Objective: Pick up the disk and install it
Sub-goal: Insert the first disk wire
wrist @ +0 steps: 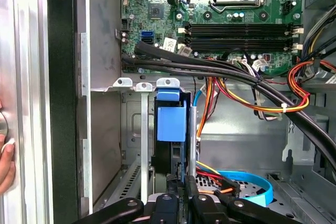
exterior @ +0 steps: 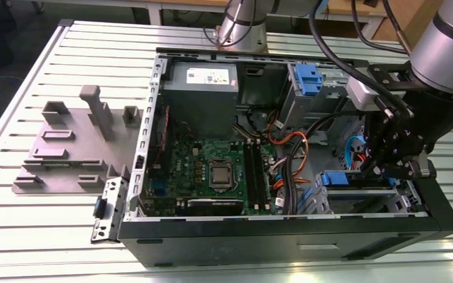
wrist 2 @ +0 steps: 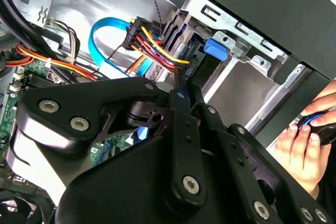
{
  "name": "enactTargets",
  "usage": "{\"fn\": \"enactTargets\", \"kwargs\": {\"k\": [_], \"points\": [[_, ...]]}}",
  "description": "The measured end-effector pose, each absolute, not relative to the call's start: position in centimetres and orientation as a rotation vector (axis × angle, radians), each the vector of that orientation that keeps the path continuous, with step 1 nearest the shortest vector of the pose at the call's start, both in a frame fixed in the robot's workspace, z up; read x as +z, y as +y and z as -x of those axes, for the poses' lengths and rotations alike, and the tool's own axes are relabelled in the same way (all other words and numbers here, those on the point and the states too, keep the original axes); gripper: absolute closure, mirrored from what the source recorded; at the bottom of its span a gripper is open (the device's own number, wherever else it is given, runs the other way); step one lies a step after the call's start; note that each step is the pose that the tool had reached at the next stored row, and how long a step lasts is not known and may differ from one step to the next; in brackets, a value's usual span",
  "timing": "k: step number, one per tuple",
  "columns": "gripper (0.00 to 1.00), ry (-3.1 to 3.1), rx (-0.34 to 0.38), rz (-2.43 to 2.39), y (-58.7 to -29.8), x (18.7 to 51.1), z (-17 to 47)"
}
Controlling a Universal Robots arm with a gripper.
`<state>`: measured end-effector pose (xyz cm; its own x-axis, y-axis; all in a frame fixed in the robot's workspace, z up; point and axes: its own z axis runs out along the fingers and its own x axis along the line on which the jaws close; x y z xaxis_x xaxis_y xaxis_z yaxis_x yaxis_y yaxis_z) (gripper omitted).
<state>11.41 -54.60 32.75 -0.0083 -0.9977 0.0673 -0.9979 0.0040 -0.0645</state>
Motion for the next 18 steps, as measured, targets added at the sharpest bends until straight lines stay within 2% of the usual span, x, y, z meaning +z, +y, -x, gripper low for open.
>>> {"fn": "enactTargets", "kwargs": {"k": [10, 11, 18], "points": [[0.82, -2.225, 0.146, -2.211, -54.6, 32.7, -11.4], [0.76, -2.224, 0.146, -2.211, -54.6, 32.8, -11.4], [0.76, -2.225, 0.146, -2.211, -54.6, 33.8, -11.4]]}}
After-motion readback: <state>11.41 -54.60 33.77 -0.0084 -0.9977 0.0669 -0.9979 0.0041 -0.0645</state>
